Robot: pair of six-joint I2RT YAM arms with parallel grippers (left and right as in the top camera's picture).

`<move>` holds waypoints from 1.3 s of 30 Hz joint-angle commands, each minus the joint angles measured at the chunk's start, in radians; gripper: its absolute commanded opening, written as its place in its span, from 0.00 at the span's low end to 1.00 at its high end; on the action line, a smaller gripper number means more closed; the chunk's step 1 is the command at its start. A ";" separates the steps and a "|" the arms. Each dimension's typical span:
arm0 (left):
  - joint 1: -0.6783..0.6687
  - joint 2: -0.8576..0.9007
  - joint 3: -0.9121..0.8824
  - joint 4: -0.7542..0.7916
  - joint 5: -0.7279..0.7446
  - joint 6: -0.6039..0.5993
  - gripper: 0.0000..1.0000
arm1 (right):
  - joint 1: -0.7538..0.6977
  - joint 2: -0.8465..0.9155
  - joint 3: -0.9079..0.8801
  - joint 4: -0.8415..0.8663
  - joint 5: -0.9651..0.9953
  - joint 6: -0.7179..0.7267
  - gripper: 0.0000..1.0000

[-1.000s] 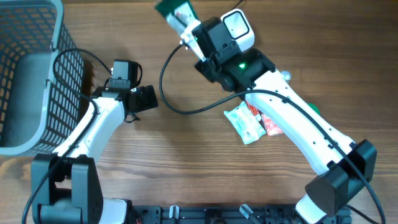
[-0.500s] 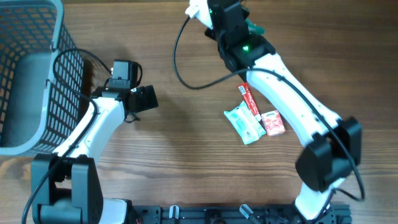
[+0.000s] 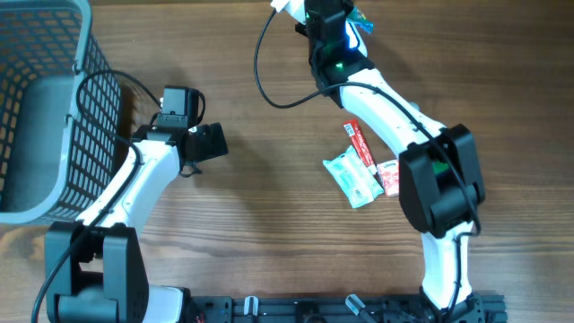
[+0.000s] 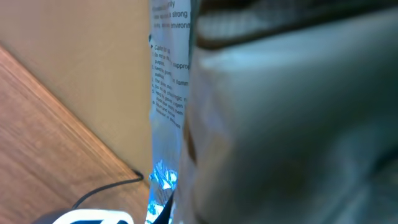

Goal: Scan the item barcode
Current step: 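Hold the gloves pack up beside the white scanner with the right gripper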

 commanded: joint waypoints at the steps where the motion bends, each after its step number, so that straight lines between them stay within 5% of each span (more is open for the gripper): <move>1: 0.003 -0.007 0.010 0.003 -0.016 0.005 1.00 | -0.004 0.064 0.016 0.016 0.021 -0.079 0.04; 9: 0.003 -0.007 0.010 0.003 -0.016 0.005 1.00 | -0.002 0.103 0.016 -0.033 0.035 -0.107 0.04; 39: 0.003 -0.007 0.010 0.003 -0.016 0.005 1.00 | 0.023 0.103 0.016 -0.262 -0.164 0.382 0.04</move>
